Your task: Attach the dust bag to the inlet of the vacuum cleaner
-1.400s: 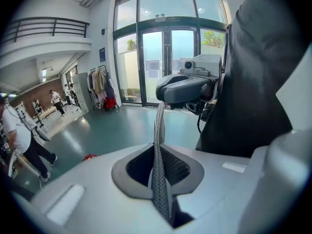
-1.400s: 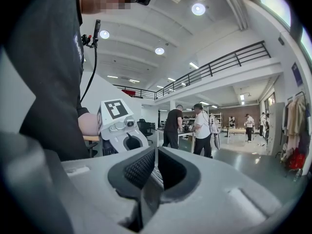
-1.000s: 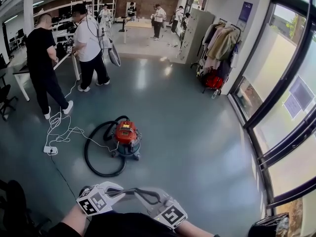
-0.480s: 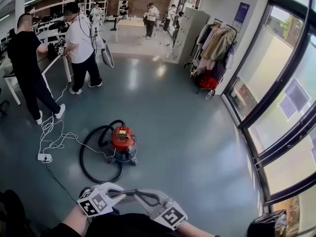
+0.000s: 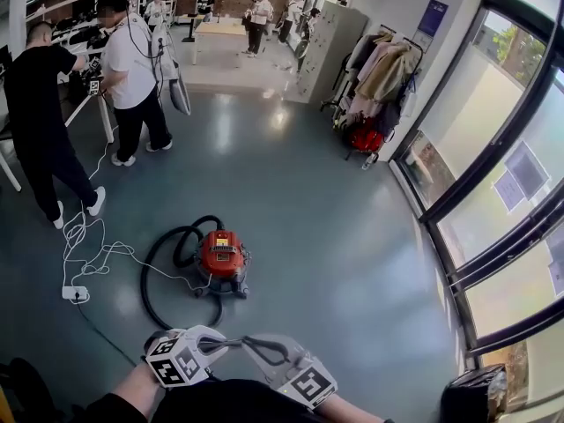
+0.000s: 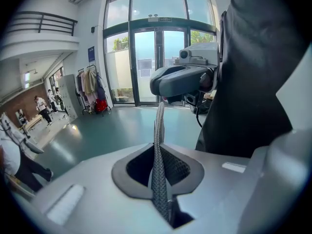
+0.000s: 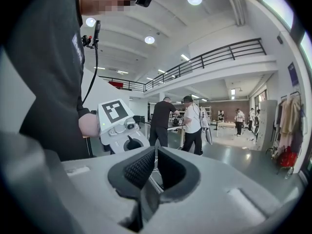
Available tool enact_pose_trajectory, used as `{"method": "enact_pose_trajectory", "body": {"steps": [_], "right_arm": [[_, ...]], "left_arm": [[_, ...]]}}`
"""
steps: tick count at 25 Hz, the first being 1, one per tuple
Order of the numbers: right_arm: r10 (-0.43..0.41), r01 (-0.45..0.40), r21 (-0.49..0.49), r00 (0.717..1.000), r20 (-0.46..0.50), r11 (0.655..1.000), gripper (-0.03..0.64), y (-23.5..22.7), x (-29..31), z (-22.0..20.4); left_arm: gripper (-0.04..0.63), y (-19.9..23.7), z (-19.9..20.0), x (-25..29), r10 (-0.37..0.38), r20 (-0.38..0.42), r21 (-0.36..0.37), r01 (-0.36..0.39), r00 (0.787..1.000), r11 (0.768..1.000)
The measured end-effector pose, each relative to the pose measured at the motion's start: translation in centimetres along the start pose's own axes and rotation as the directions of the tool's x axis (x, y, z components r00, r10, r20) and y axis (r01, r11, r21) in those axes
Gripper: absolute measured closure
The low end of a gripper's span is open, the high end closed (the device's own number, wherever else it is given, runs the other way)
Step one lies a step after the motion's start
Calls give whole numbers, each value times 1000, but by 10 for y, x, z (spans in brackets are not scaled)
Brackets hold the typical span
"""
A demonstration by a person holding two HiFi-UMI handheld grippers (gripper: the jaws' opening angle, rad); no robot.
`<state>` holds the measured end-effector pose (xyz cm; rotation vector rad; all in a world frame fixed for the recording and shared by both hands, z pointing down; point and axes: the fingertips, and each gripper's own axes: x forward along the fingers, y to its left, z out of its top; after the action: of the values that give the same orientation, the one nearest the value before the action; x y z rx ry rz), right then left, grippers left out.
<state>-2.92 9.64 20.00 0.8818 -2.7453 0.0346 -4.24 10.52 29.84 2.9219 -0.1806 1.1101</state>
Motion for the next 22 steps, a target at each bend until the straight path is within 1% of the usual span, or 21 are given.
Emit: {"method": "enact_pose_trajectory", "body": {"steps": [3,7,12,16,22], "right_arm": [[-21,21,3,1000,-3,1000,607,-6,26,6],[-27,26,-8,1000,-6,1000,607,-12,47,11],[-27,26,-40,999,-24,999,607,-31,47,8],[-15,13,-52,999,-30,999,607,-55,38,-1],[58,-63,-107,997,-45,992,607,-98,16,-15]], "left_arm": [[552,18,-12,-9,-23,4,12,23,1000,1000],[552,36,-24,-15,-30,-15,21,30,999,999],[552,46,-19,-7,-34,-5,-10,34,999,999],[554,59,-6,8,-9,-13,-27,9,1000,1000],[552,77,16,39,50,-58,-55,-53,997,997]]}}
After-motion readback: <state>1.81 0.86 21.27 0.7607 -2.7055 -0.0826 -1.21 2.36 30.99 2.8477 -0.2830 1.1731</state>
